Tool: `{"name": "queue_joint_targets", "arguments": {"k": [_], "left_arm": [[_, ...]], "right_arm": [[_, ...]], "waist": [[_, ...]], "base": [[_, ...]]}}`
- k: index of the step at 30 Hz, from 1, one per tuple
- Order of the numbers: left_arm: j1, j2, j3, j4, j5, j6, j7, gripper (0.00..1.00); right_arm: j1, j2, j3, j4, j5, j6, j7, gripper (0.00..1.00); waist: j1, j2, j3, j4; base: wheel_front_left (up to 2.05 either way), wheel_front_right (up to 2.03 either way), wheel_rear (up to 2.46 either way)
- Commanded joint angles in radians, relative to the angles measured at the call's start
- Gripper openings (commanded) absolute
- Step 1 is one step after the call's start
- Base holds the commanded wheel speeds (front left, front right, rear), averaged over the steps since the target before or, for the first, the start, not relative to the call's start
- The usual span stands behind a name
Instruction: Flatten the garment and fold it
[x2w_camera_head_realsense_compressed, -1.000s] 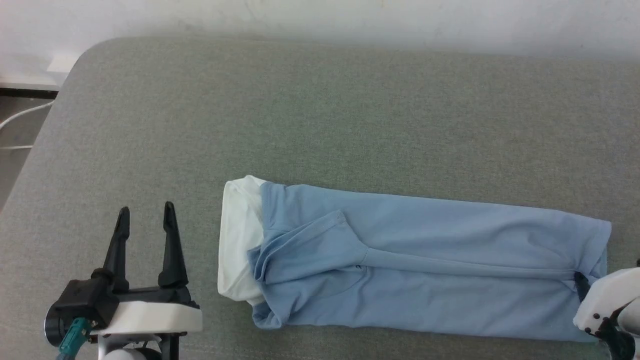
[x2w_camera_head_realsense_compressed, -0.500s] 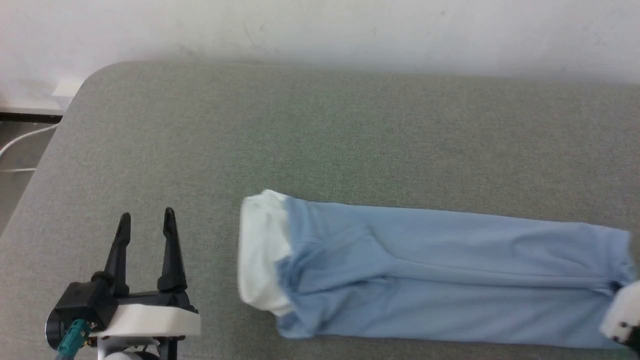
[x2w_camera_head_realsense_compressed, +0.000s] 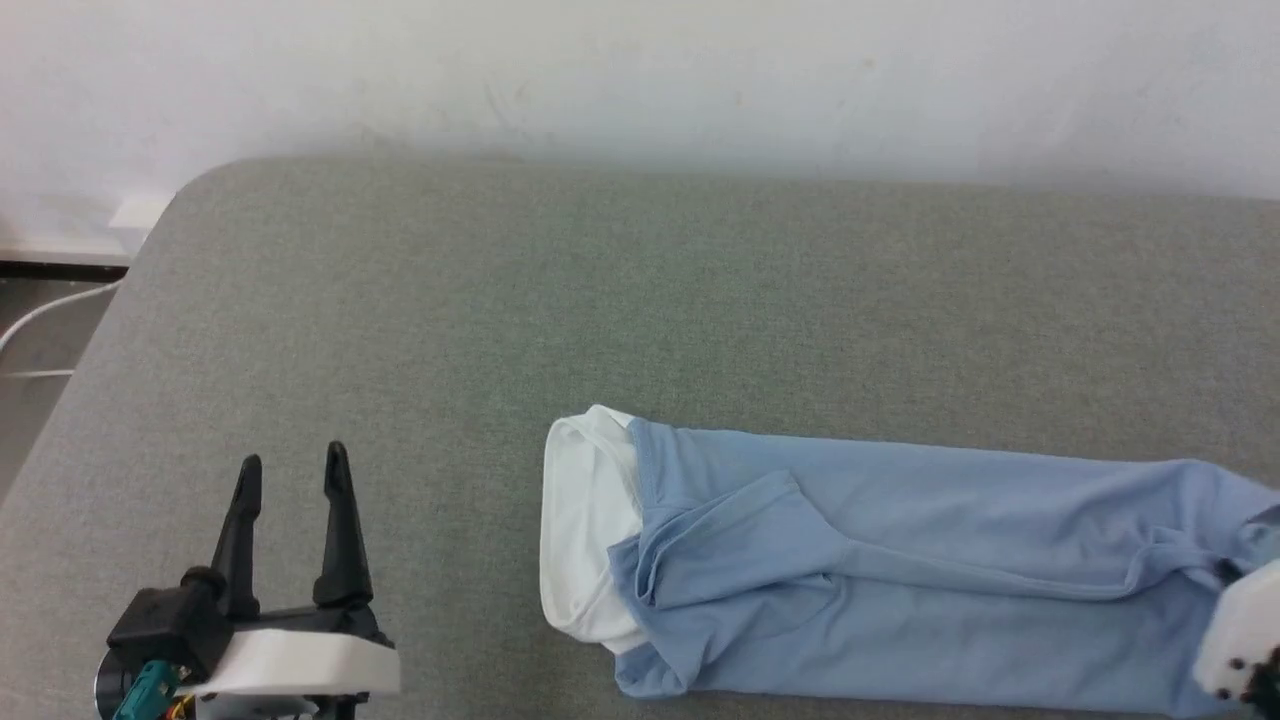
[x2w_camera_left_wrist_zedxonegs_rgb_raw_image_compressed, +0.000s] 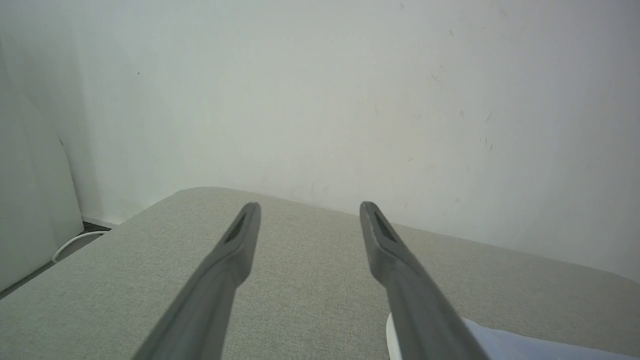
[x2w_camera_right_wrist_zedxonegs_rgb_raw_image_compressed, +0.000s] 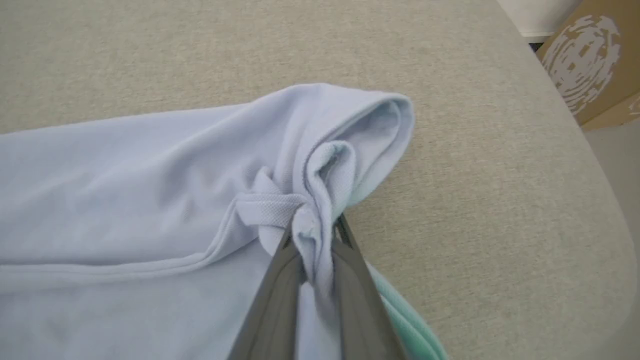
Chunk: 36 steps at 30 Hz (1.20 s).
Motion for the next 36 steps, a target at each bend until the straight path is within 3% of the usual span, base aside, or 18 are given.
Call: {"name": "queue_joint_targets", "arguments": {"k": [1, 10, 17, 24, 30, 36], "left_arm": [[0.019, -0.004, 0.006, 0.002, -0.01, 0.011, -0.005, 1.0], [0.039, -0.004, -0.016, 0.024, -0.04, 0.016, -0.005, 1.0], [0.035, -0.004, -0.014, 0.018, -0.04, 0.004, -0.005, 1.0], [0.034, -0.004, -0.018, 0.02, -0.042, -0.001, -0.005, 1.0], [0.025, -0.004, -0.027, 0.022, -0.032, -0.011, -0.005, 1.0], [0.004, -0.004, -0.045, 0.03, -0.038, -0.016, -0.005, 1.0]], "right_arm": [[0.033, 0.023, 0.047, -0.05, 0.025, -0.002, 0.022, 0.0], [0.119, 0.065, 0.313, -0.297, 0.099, -0.002, 0.1, 0.0], [0.073, 0.125, 0.463, -0.355, 0.163, -0.002, 0.128, 0.0], [0.015, 0.145, 0.566, -0.311, 0.216, -0.002, 0.102, 0.0], [-0.04, 0.146, 0.657, -0.19, 0.299, -0.002, 0.024, 0.0], [-0.12, 0.146, 0.678, -0.045, 0.322, -0.002, -0.089, 0.0]], "waist": [[0.0, 0.0, -0.016, -0.004], [0.0, 0.0, -0.049, 0.026], [0.0, 0.0, -0.05, 0.083], [0.0, 0.0, -0.041, 0.145], [0.0, 0.0, -0.032, 0.201], [0.0, 0.0, -0.009, 0.246]], "base": [[0.0, 0.0, 0.0], [0.0, 0.0, 0.0], [0.0, 0.0, 0.0], [0.0, 0.0, 0.0], [0.0, 0.0, 0.0], [0.0, 0.0, 0.0]]}}
